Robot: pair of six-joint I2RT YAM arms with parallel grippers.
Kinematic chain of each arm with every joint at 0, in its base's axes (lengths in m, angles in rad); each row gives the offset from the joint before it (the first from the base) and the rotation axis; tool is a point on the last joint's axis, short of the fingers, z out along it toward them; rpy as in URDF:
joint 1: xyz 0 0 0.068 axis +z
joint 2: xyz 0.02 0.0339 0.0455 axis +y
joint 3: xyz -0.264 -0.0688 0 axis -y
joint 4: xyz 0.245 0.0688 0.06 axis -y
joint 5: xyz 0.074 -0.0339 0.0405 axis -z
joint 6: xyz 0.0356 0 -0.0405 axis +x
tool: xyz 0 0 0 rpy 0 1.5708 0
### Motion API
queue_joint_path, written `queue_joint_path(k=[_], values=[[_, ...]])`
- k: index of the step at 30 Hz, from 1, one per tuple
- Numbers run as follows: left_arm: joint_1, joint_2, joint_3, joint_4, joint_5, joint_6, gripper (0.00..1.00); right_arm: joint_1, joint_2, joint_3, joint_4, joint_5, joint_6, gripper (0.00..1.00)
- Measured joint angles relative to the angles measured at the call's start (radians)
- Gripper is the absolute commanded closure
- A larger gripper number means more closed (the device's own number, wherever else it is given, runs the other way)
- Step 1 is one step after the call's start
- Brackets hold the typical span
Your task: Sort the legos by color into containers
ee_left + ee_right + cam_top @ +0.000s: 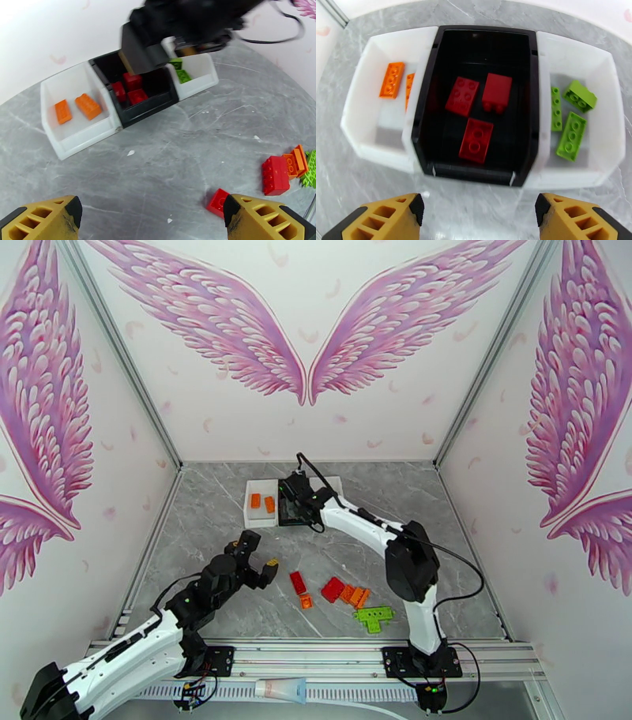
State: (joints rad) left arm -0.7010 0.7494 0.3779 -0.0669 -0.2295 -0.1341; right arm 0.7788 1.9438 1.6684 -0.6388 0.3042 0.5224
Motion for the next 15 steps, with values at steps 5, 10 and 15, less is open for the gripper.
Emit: queue_joint_path(k=[5, 10, 15], values=[[0.097, 0.003, 0.056, -0.129, -0.037, -0.12, 0.01, 0.037, -0.18, -0.161, 0.06, 0.0, -0.014, 0.13], [0.186, 0.058, 0.119, -0.263, -0.052, -0.211, 0.01, 0.073, -0.252, -0.272, 0.083, 0.006, -0.054, 0.1], [0.255, 0.173, 0.206, -0.392, -0.04, -0.266, 0.01, 0.117, -0.253, -0.315, 0.081, 0.011, -0.088, 0.09]])
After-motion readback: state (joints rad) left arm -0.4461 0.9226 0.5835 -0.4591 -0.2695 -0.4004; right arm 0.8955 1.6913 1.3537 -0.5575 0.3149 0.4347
